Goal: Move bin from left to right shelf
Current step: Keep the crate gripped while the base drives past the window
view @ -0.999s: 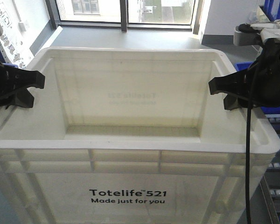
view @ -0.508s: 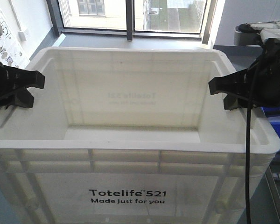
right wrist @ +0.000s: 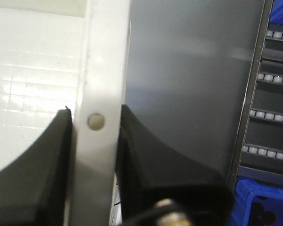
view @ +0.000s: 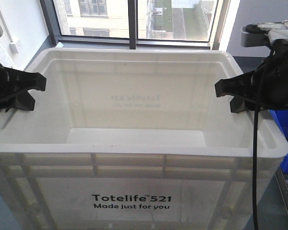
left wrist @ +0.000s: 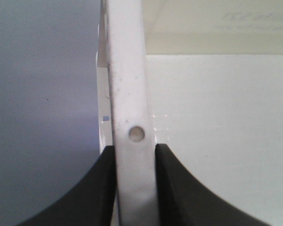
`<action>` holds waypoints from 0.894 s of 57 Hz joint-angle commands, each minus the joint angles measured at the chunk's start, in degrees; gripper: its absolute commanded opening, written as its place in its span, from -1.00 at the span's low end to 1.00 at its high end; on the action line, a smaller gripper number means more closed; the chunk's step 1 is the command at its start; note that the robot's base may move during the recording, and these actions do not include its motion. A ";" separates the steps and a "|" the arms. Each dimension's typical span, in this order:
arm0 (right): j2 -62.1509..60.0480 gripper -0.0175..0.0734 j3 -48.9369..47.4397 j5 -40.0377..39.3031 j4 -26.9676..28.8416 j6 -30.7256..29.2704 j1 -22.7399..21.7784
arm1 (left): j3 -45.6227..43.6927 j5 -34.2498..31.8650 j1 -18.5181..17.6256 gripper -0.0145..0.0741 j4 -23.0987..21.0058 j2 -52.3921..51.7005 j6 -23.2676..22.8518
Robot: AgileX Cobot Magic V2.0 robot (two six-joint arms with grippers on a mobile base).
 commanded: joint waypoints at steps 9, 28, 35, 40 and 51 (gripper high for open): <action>-2.58 -0.62 -2.48 -3.31 -2.06 -1.38 -0.27 | -2.16 -4.17 0.25 -0.69 2.76 -2.21 0.76; -2.58 -0.62 -2.48 -3.31 -2.06 -1.38 -0.27 | -2.16 -4.17 0.25 -0.69 2.76 -2.21 0.76; -2.58 -0.62 -2.48 -3.31 -2.06 -1.38 -0.27 | -2.16 -4.17 0.25 -0.69 2.76 -2.21 0.76; -2.58 -0.62 -2.48 -3.31 -2.06 -1.38 -0.27 | -2.16 -4.17 0.25 -0.69 2.76 -2.21 0.76; -2.58 -0.62 -2.48 -3.31 -2.06 -1.38 -0.27 | -2.16 -4.17 0.25 -0.69 2.76 -2.21 0.76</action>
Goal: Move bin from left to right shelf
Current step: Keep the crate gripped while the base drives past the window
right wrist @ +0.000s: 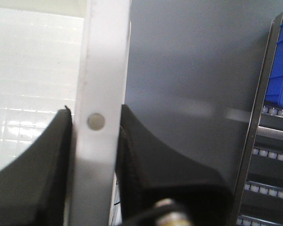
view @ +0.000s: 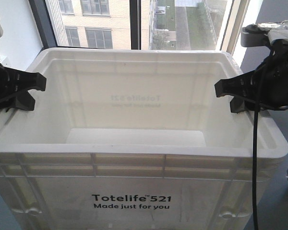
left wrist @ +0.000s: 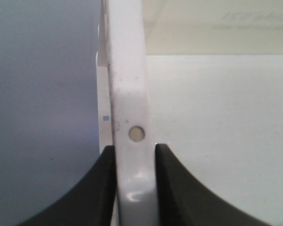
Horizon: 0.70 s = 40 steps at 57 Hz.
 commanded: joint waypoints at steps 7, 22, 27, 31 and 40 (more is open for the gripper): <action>-2.58 -0.62 -2.48 -3.31 -2.06 -1.38 -0.27 | -2.16 -4.12 0.25 -0.69 2.76 -2.21 0.76; -2.58 -0.62 -2.48 -3.31 -2.06 -1.38 -0.27 | -2.16 -4.18 0.25 -0.69 2.76 -2.21 0.76; -2.58 -0.62 -2.48 -3.31 -2.06 -1.38 -0.27 | -2.16 -4.18 0.25 -0.69 2.76 -2.21 0.76; -2.58 -0.62 -2.48 -3.31 -2.06 -1.38 -0.27 | -2.16 -4.18 0.25 -0.69 2.76 -2.21 0.76; -2.58 -0.62 -2.48 -3.31 -2.06 -1.38 -0.27 | -2.16 -4.18 0.25 -0.69 2.76 -2.21 0.76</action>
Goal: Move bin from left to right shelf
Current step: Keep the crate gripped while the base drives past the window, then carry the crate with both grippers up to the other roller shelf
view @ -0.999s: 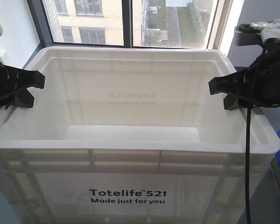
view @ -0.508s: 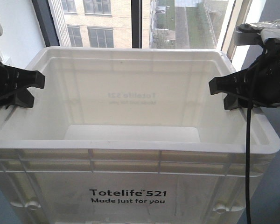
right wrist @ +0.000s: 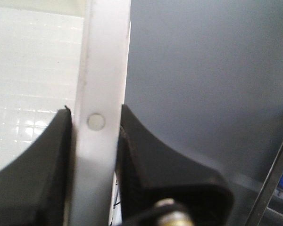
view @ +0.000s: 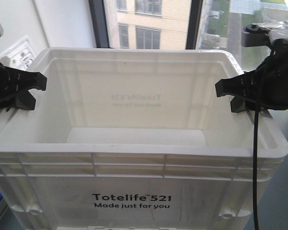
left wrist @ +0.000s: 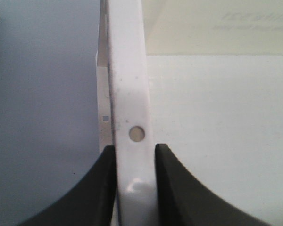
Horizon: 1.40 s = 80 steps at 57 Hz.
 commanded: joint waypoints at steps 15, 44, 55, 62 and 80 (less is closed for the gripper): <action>-2.58 -0.62 -2.48 -3.31 -1.95 -1.38 -0.27 | -2.16 -3.84 0.25 -0.69 2.86 -2.21 0.72; -2.58 -0.62 -2.48 -3.31 -2.14 -1.38 -0.27 | -2.16 -3.79 0.25 -0.69 2.86 -2.21 0.72; -2.58 -0.62 -2.48 -3.31 -2.14 -1.38 -0.27 | -2.16 -3.79 0.25 -0.69 2.86 -2.21 0.72; -2.58 -0.62 -2.48 -3.31 -2.14 -1.38 -0.27 | -2.16 -3.79 0.25 -0.69 2.86 -2.21 0.72; -2.58 -0.62 -2.48 -3.31 -2.14 -1.38 -0.27 | -2.16 -3.79 0.25 -0.69 2.86 -2.21 0.72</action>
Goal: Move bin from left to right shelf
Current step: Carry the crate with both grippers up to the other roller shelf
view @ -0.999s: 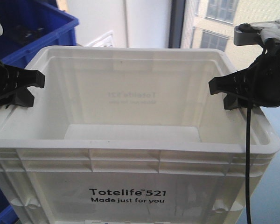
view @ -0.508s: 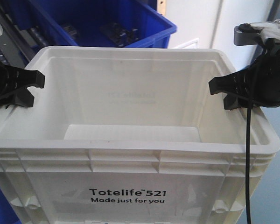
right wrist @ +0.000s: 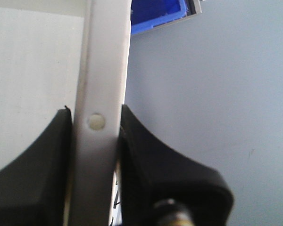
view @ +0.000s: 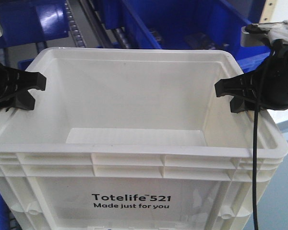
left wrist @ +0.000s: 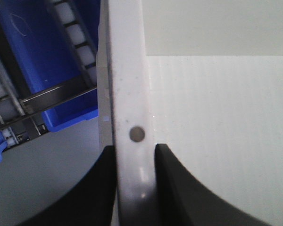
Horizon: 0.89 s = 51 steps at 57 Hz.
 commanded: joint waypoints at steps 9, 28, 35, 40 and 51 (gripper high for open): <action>-2.58 -0.62 -2.48 -3.26 -2.30 -1.38 -0.27 | -2.16 -3.84 0.25 -0.69 2.69 -2.21 0.72; -2.58 -0.62 -2.48 -3.26 -2.30 -1.38 -0.27 | -2.16 -3.84 0.25 -0.69 2.69 -2.21 0.72; -2.58 -0.62 -2.48 -3.26 -2.30 -1.38 -0.27 | -2.16 -3.84 0.25 -0.69 2.69 -2.21 0.72; -2.58 -0.62 -2.48 -3.26 -2.30 -1.38 -0.27 | -2.16 -3.84 0.25 -0.69 2.69 -2.21 0.72; -2.58 -0.62 -2.48 -3.26 -2.30 -1.38 -0.27 | -2.16 -3.84 0.25 -0.69 2.69 -2.21 0.72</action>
